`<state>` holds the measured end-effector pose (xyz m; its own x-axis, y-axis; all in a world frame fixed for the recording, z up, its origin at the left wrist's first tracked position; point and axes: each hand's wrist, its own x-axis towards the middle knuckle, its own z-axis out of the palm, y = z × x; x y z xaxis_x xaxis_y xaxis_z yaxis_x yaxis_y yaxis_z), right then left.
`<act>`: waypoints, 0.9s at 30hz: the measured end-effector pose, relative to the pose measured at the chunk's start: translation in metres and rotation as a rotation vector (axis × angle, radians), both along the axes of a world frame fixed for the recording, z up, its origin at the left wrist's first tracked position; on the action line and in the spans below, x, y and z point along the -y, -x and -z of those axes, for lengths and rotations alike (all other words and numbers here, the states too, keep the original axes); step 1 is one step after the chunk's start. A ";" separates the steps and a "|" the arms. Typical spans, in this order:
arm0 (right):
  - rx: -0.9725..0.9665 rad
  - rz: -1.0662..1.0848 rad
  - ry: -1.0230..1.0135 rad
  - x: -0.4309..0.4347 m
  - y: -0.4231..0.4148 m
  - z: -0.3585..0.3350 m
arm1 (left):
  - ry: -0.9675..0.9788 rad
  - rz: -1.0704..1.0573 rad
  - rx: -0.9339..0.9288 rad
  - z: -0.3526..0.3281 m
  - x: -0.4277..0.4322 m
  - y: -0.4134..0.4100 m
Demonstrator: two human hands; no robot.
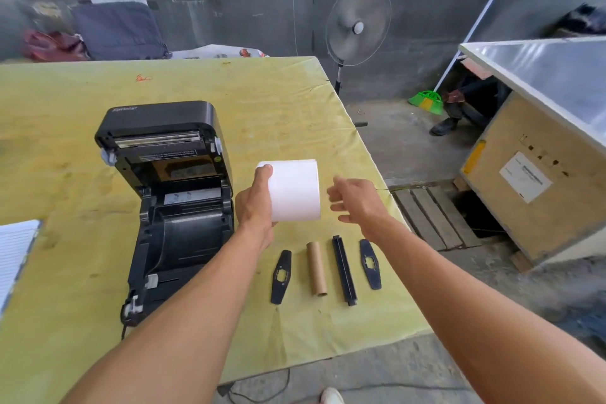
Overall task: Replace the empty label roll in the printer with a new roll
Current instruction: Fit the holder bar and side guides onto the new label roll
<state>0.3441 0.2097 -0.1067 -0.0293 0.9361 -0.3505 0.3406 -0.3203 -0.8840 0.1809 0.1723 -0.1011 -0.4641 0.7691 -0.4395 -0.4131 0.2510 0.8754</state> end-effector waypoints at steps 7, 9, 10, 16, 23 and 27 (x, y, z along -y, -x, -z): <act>0.731 -0.436 -0.017 0.015 -0.023 0.072 | 0.060 -0.093 0.078 0.009 0.008 -0.017; 0.768 -0.492 -0.027 0.019 -0.025 0.083 | 0.067 -0.126 0.105 0.012 0.014 -0.021; 0.758 -0.490 -0.029 0.021 -0.025 0.087 | 0.069 -0.136 0.115 0.014 0.017 -0.022; 0.603 -0.372 0.070 0.013 -0.025 0.080 | 0.090 -0.149 0.133 0.013 0.020 -0.017; -0.149 0.326 -0.006 -0.039 -0.039 0.008 | 0.068 -0.092 0.148 -0.002 0.013 -0.002; -0.422 0.491 -0.068 -0.040 -0.027 -0.035 | 0.051 -0.069 0.141 -0.017 0.004 0.003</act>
